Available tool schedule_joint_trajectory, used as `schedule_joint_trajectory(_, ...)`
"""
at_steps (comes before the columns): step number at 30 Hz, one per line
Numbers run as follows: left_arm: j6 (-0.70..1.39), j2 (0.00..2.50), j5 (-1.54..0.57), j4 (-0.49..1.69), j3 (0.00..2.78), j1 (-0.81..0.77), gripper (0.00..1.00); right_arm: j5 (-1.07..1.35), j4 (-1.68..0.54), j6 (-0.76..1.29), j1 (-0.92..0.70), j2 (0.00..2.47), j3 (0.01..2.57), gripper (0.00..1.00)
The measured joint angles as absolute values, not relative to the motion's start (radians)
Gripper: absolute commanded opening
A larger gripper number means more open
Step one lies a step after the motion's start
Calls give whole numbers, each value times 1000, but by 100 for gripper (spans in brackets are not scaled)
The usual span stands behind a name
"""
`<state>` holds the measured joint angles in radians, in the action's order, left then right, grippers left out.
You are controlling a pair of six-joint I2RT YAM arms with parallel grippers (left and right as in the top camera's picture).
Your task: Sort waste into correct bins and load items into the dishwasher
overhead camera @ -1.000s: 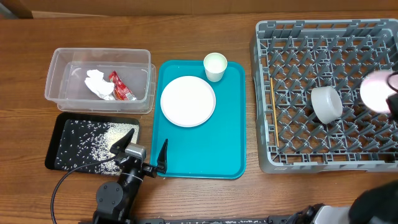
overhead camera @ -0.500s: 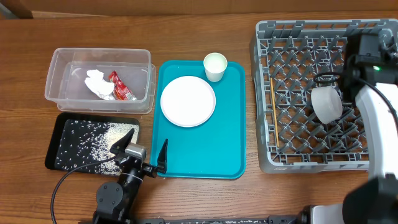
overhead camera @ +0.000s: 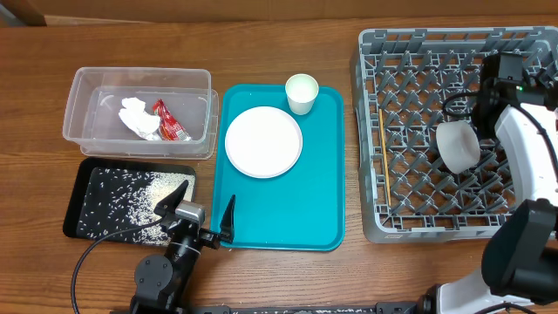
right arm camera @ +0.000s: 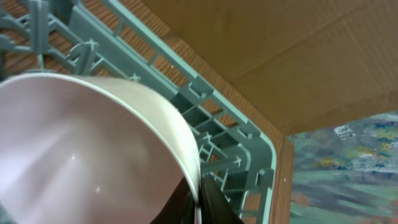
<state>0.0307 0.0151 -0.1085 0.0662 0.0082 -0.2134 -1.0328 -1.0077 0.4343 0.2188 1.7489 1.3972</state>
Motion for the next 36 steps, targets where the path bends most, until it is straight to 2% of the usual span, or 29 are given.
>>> schedule_joint_trajectory(8,31,15,-109,66,8,-213,100,-1028,-1016,414,270,1761,1397,4)
schedule_joint_trajectory(16,31,15,-109,66,8,-213,100,-1093,-1009,372,226,1761,1397,4)
schedule_joint_trajectory(25,31,15,-109,66,8,-213,100,-1167,-1002,231,181,1761,1397,4)
schedule_joint_trajectory(36,31,15,-109,66,8,-213,100,-1193,-885,-36,139,1761,1397,4)
